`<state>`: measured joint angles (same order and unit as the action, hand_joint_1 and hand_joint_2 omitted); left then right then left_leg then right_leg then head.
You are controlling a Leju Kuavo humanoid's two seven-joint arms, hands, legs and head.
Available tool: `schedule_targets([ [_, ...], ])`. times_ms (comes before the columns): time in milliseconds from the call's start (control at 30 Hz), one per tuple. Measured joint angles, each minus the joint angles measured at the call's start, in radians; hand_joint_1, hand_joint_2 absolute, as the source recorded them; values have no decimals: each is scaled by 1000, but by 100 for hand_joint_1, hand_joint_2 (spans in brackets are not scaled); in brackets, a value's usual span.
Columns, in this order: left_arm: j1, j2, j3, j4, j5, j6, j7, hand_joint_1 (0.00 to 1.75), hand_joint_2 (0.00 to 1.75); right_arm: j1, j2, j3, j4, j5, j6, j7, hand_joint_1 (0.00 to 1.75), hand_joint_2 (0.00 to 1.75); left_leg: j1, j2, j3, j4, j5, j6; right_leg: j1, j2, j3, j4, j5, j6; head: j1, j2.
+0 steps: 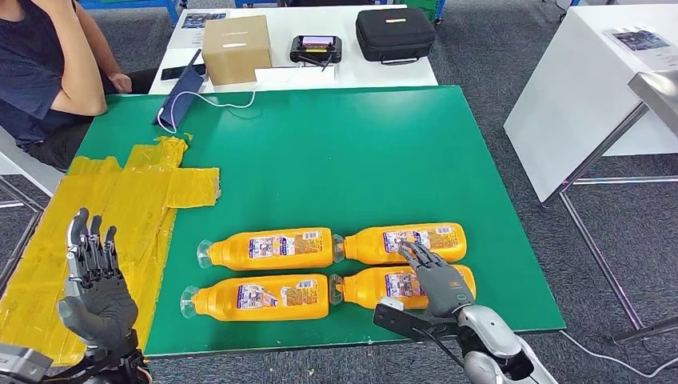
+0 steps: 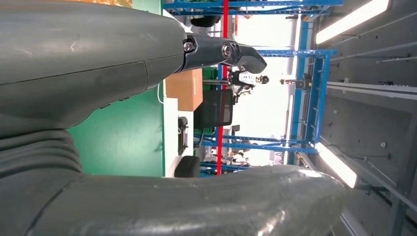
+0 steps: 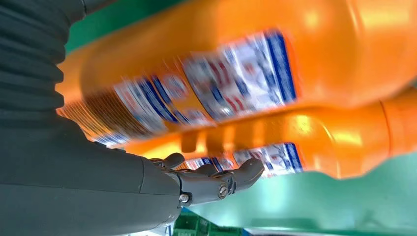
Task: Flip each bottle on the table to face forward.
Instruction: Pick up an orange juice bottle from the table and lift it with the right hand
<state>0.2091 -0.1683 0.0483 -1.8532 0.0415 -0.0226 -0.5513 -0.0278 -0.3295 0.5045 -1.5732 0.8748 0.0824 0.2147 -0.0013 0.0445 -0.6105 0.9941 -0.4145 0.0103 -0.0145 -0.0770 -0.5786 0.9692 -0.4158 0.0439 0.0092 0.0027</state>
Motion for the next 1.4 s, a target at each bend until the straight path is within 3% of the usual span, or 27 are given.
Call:
schedule_targets([
  [400,-5,9,-2,0,12,11,-1,0,0,6,-56,25,-13,-17,21,24,0,175,0,0,0,0,0,0,0,0,0,0,0,0,0,0],
  [1100,-17,21,-5,8,15,14,7,0,0,12,-93,36,-20,-45,57,49,0,175,0,0,0,0,0,0,0,0,0,0,0,0,0,0],
  [1133,-17,22,-5,8,15,14,7,0,0,12,-96,36,-20,-46,60,51,4,175,0,0,0,0,0,0,0,0,0,0,0,0,0,0],
  [1167,-17,22,-5,8,15,14,7,0,0,13,-98,36,-20,-47,64,52,39,175,0,0,0,0,0,0,0,0,0,0,0,0,0,0],
  [1267,-17,25,-5,8,22,14,7,0,0,13,-102,36,-20,-56,76,56,165,175,0,0,0,0,0,0,0,0,0,0,0,0,0,0],
  [1300,-15,26,-5,8,27,14,6,0,0,13,-102,36,-19,-60,83,58,174,175,0,0,0,0,0,0,0,0,1,0,0,0,0,0],
  [1400,-4,34,7,8,57,-5,-7,0,0,-6,-91,46,-5,-70,112,65,175,175,0,2,1,0,0,0,0,1,1,0,0,0,0,0],
])
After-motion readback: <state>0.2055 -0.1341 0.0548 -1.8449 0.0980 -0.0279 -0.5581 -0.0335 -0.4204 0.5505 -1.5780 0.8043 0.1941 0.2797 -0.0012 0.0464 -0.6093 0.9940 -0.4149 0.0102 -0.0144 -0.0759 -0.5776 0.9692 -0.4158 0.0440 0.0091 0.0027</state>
